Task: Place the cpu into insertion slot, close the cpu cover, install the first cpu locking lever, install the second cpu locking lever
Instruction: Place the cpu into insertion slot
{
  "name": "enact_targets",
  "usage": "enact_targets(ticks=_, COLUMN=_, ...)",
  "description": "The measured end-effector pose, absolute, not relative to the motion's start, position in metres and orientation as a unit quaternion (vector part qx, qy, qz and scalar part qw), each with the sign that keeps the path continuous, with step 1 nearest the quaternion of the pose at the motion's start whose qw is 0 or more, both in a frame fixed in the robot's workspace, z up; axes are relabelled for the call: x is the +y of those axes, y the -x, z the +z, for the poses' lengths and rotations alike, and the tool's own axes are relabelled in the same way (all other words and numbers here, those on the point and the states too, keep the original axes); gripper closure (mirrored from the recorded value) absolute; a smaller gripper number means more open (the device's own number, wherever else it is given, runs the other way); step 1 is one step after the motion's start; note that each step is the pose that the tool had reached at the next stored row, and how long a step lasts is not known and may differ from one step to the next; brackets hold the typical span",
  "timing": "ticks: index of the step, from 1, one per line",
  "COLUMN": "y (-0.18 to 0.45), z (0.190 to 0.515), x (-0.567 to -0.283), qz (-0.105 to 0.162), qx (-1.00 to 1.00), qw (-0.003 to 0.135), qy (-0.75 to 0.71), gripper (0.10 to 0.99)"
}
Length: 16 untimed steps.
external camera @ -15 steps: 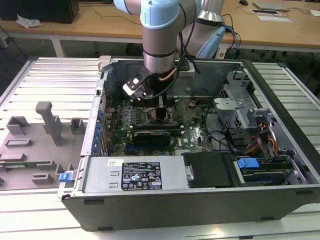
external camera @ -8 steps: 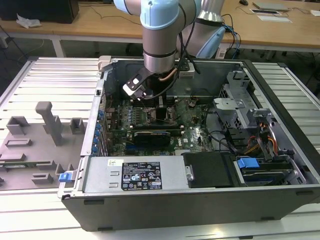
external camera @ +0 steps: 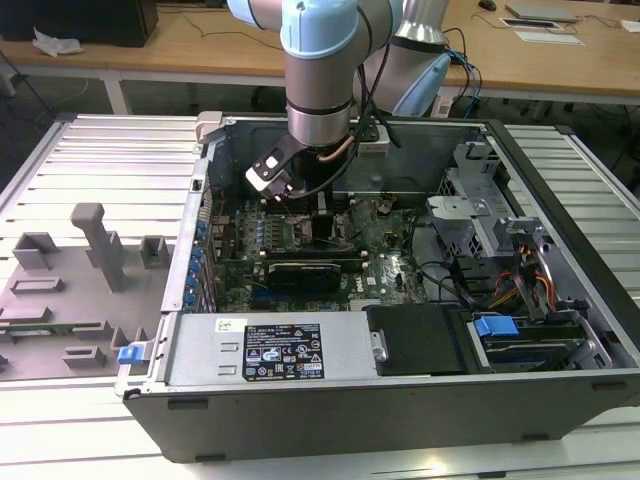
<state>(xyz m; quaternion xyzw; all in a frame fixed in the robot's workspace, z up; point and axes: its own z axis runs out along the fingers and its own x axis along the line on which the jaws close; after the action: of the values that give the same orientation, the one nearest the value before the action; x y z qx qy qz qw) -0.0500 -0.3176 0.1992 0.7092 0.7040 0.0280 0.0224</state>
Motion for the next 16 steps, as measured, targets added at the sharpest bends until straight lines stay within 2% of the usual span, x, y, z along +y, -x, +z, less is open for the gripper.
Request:
enact_targets(ticks=4, y=0.0501, z=0.1993, x=-0.3176, qz=0.028, qx=0.704, qw=0.022, qy=-0.709, gripper=0.486)
enact_targets(ticks=5, y=0.0501, z=0.1993, x=-0.3176, qz=0.028, qx=0.704, qw=0.022, qy=-0.709, gripper=0.553)
enact_targets(ticks=16, y=0.0501, z=0.1994, x=-0.3176, qz=0.028, qx=0.704, qw=0.022, qy=-0.709, gripper=0.545)
